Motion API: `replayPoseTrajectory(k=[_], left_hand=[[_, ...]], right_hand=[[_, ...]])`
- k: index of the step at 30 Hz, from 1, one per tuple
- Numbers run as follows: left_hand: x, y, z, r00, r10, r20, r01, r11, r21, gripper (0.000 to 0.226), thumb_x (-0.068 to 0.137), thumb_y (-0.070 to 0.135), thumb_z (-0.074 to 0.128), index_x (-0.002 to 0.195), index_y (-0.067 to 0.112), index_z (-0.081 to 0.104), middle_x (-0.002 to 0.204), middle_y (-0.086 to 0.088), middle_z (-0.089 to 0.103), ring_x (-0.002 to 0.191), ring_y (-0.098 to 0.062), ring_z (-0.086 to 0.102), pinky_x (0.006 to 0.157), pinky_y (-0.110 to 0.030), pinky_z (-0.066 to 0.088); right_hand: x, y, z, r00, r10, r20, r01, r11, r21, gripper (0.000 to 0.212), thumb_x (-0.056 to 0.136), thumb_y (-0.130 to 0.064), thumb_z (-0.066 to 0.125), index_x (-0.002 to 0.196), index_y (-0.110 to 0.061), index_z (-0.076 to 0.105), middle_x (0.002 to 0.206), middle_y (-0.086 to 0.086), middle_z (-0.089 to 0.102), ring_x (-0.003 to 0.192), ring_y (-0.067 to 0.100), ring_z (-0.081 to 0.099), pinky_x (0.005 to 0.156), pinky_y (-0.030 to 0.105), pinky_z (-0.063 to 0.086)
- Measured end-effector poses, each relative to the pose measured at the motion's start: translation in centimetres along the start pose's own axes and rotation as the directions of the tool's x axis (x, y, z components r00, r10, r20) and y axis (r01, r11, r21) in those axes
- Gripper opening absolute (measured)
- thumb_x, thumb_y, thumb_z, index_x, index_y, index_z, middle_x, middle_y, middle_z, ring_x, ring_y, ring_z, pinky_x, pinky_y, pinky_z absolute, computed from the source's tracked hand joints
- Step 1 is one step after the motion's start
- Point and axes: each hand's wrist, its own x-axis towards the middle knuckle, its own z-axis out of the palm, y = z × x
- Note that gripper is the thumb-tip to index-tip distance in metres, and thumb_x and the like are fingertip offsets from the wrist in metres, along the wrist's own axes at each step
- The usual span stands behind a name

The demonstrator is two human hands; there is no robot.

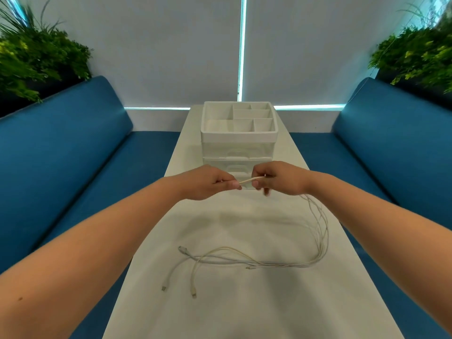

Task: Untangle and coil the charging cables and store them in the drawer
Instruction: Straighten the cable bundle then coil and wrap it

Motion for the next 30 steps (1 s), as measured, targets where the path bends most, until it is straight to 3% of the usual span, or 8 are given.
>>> replayPoseTrajectory(k=[3, 7, 10, 14, 18, 22, 25, 30], left_hand=[[0.2, 0.2, -0.3, 1.0, 0.001, 0.01, -0.002, 0.989, 0.146, 0.043, 0.098, 0.055, 0.037, 0.125, 0.034, 0.062, 0.105, 0.002, 0.07, 0.095, -0.017, 0.061, 0.089, -0.033, 0.049], [-0.1, 0.2, -0.7, 0.996, -0.07, -0.056, 0.083, 0.954, 0.286, 0.051, 0.096, 0.06, 0.035, 0.094, 0.02, 0.067, 0.075, 0.005, 0.06, 0.072, -0.015, 0.054, 0.066, -0.027, 0.042], [-0.5, 0.2, -0.9, 0.988, -0.096, -0.119, 0.106, 0.991, 0.081, 0.051, 0.095, 0.056, 0.045, 0.078, 0.011, 0.06, 0.069, 0.006, 0.059, 0.056, -0.008, 0.045, 0.053, -0.017, 0.036], [-1.1, 0.7, -0.8, 0.988, -0.091, -0.122, 0.062, 0.973, -0.222, 0.038, 0.096, 0.05, 0.049, 0.089, 0.017, 0.067, 0.078, 0.001, 0.069, 0.06, -0.007, 0.056, 0.048, -0.019, 0.042], [-1.2, 0.7, 0.0, 0.986, -0.091, -0.14, 0.034, 0.929, -0.369, 0.028, 0.099, 0.04, 0.049, 0.098, 0.02, 0.068, 0.064, 0.0, 0.046, 0.049, -0.008, 0.042, 0.045, -0.02, 0.037], [-1.3, 0.4, 0.4, 0.992, -0.017, -0.125, 0.002, 0.993, -0.116, 0.035, 0.099, 0.049, 0.042, 0.097, 0.025, 0.067, 0.07, 0.002, 0.048, 0.059, -0.011, 0.041, 0.057, -0.021, 0.038], [-1.3, 0.6, 0.3, 0.994, -0.067, -0.087, 0.073, 0.995, 0.07, 0.052, 0.098, 0.06, 0.023, 0.091, 0.025, 0.061, 0.07, 0.002, 0.052, 0.066, -0.012, 0.048, 0.067, -0.028, 0.041], [-1.4, 0.1, 0.0, 0.991, -0.058, -0.117, 0.094, 0.939, 0.331, 0.052, 0.099, 0.059, 0.015, 0.094, 0.026, 0.055, 0.064, 0.004, 0.048, 0.062, -0.012, 0.046, 0.065, -0.031, 0.04]], right_hand=[[-0.1, -0.5, -0.1, 0.998, 0.042, 0.044, -0.048, 0.989, 0.141, 0.018, 0.095, -0.027, 0.054, 0.091, -0.015, 0.066, 0.073, -0.002, 0.053, 0.067, 0.014, 0.047, 0.071, 0.031, 0.04], [-0.3, -0.7, 0.2, 0.999, 0.033, 0.01, -0.034, 0.998, 0.06, 0.037, 0.098, -0.043, 0.046, 0.083, -0.016, 0.066, 0.073, -0.002, 0.049, 0.068, 0.011, 0.044, 0.071, 0.025, 0.038], [-0.3, -0.2, 0.2, 1.0, 0.012, -0.001, -0.012, 1.0, 0.001, 0.035, 0.097, -0.042, 0.049, 0.079, -0.014, 0.059, 0.076, 0.004, 0.052, 0.071, 0.015, 0.045, 0.071, 0.03, 0.038], [-0.4, 0.0, -0.1, 1.0, 0.027, 0.009, -0.027, 1.0, -0.014, 0.037, 0.096, -0.043, 0.051, 0.076, -0.012, 0.059, 0.075, 0.004, 0.055, 0.07, 0.015, 0.046, 0.071, 0.029, 0.038], [-0.8, 0.3, -0.4, 0.999, 0.046, 0.021, -0.048, 0.995, 0.09, 0.03, 0.098, -0.035, 0.051, 0.086, -0.01, 0.063, 0.074, -0.003, 0.063, 0.065, 0.009, 0.056, 0.071, 0.025, 0.046], [-0.9, 0.4, 0.0, 0.999, -0.004, -0.033, 0.003, 1.0, -0.021, 0.022, 0.098, -0.036, 0.05, 0.09, -0.023, 0.066, 0.074, -0.004, 0.057, 0.068, 0.01, 0.048, 0.067, 0.025, 0.039], [-0.9, 0.0, 0.6, 0.998, 0.006, -0.065, -0.013, 0.993, -0.118, 0.028, 0.098, -0.044, 0.045, 0.096, -0.026, 0.067, 0.081, 0.0, 0.062, 0.074, 0.014, 0.052, 0.07, 0.028, 0.042], [-0.9, -0.5, 1.0, 0.995, -0.017, -0.096, -0.007, 0.969, -0.246, 0.033, 0.098, -0.051, 0.039, 0.088, -0.03, 0.063, 0.072, -0.004, 0.057, 0.069, 0.011, 0.051, 0.068, 0.03, 0.041]])
